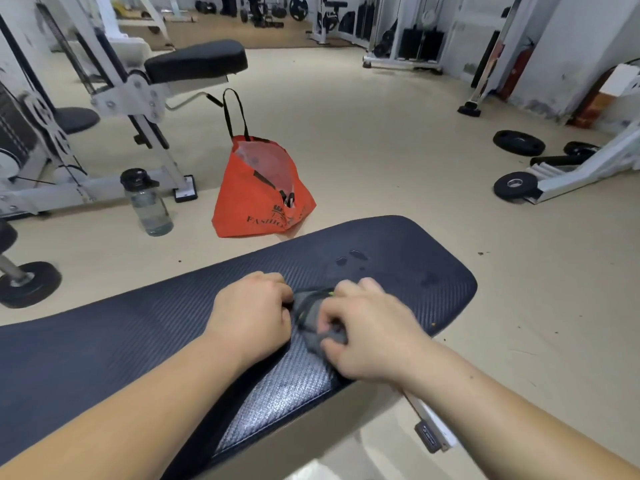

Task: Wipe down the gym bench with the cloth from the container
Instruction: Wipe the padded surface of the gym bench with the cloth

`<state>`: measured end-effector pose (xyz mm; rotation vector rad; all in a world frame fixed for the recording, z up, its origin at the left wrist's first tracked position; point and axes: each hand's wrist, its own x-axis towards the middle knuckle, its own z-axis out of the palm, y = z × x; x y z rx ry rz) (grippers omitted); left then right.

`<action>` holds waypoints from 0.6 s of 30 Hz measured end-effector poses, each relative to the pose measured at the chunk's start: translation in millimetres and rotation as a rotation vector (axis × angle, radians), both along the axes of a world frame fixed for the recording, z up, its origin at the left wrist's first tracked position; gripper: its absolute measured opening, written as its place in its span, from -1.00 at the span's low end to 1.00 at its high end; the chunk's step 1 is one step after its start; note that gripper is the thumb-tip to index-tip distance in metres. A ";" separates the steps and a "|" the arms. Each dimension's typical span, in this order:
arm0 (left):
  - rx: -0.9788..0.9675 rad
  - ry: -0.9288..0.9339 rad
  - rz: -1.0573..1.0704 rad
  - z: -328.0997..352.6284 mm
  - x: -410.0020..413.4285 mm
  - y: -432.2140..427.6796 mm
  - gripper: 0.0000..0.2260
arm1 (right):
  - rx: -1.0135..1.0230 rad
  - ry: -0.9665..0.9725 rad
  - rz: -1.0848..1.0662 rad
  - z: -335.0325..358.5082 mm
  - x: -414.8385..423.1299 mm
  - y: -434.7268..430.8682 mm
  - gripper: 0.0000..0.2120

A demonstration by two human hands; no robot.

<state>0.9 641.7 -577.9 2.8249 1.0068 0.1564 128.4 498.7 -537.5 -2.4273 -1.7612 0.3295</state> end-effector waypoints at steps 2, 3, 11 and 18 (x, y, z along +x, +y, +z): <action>-0.010 -0.024 -0.003 -2.8 -4.1 -2.1 -0.69 | 0.014 -0.026 -0.180 -4.3 18.7 1.8 -0.84; -0.017 -0.033 -0.001 -3.8 -5.2 -3.5 -0.69 | 0.018 -0.079 -0.243 -7.1 22.9 2.9 -0.83; -0.069 -0.033 -0.012 -0.9 -8.2 6.6 -0.66 | -0.019 0.136 0.127 -0.3 -3.8 2.4 -0.85; -0.131 -0.049 0.013 10.0 13.1 17.0 -0.73 | -0.145 -0.162 -0.330 0.9 34.1 27.4 -0.73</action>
